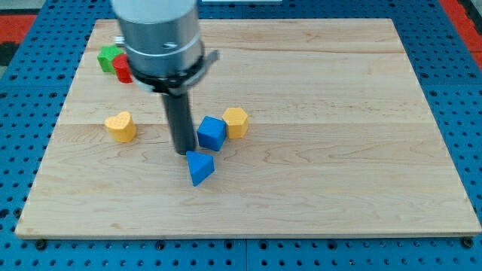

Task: Separate blue cube from yellow hexagon

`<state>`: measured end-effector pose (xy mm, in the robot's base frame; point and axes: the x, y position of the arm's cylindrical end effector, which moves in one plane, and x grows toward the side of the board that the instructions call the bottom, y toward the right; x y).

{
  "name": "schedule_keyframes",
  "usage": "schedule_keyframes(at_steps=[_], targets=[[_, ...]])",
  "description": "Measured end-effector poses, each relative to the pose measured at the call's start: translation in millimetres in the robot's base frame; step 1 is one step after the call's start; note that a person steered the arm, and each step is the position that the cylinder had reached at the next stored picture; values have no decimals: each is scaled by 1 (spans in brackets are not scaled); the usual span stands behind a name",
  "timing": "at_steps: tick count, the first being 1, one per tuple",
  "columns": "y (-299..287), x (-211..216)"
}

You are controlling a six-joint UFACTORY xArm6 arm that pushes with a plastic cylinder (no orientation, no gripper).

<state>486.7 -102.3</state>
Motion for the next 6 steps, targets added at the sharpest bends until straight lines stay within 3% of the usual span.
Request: schedule_keyframes(at_steps=[1, 2, 3, 5, 6], targets=[[3, -29], [56, -20], [78, 22], [136, -5], [161, 33]])
